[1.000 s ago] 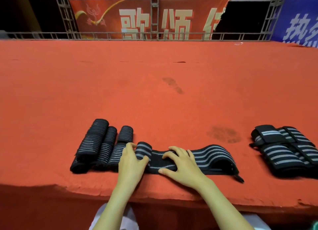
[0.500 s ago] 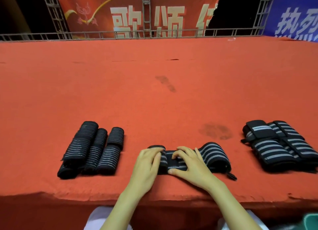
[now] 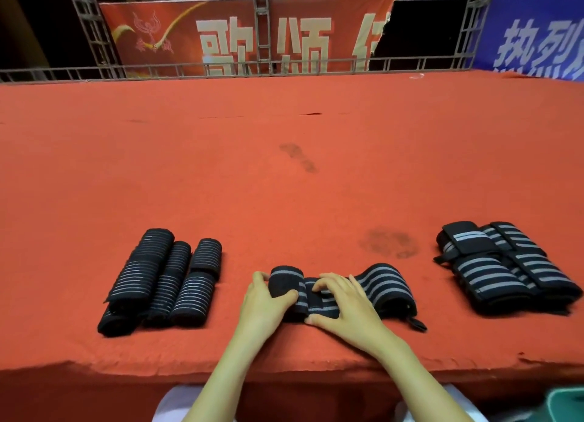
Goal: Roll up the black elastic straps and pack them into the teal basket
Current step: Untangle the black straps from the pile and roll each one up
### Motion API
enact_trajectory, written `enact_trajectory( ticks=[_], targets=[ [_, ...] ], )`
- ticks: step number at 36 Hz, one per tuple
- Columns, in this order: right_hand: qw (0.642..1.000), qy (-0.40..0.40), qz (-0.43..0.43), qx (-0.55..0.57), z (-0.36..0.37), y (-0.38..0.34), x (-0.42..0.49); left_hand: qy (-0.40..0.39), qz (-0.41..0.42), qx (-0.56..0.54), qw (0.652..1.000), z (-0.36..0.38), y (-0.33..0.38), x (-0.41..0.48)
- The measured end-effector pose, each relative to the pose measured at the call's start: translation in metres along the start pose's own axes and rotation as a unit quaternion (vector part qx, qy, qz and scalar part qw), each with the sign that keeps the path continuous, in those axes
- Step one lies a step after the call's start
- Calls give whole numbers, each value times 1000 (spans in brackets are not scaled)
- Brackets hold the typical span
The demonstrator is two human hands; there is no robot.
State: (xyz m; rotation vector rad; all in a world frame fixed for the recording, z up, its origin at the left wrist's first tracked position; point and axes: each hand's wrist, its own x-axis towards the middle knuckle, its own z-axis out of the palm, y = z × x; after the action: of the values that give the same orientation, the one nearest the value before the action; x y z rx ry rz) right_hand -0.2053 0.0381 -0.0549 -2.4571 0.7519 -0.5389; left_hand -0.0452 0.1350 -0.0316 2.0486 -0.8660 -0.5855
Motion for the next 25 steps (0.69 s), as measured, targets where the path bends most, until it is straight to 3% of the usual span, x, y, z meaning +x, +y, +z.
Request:
enact_trajectory(
  ticks=[9, 16, 25],
  targets=[
    [999, -49, 2, -3, -4, -7, 4, 2, -24, -105, 994, -10, -7, -7],
    [991, -85, 6, -102, -2, -21, 14, 116, 15, -11, 993, -42, -16, -10],
    [995, -75, 12, -58, -13, -13, 16, 177, 177, 134, 959, -28, -19, -15]
  ],
)
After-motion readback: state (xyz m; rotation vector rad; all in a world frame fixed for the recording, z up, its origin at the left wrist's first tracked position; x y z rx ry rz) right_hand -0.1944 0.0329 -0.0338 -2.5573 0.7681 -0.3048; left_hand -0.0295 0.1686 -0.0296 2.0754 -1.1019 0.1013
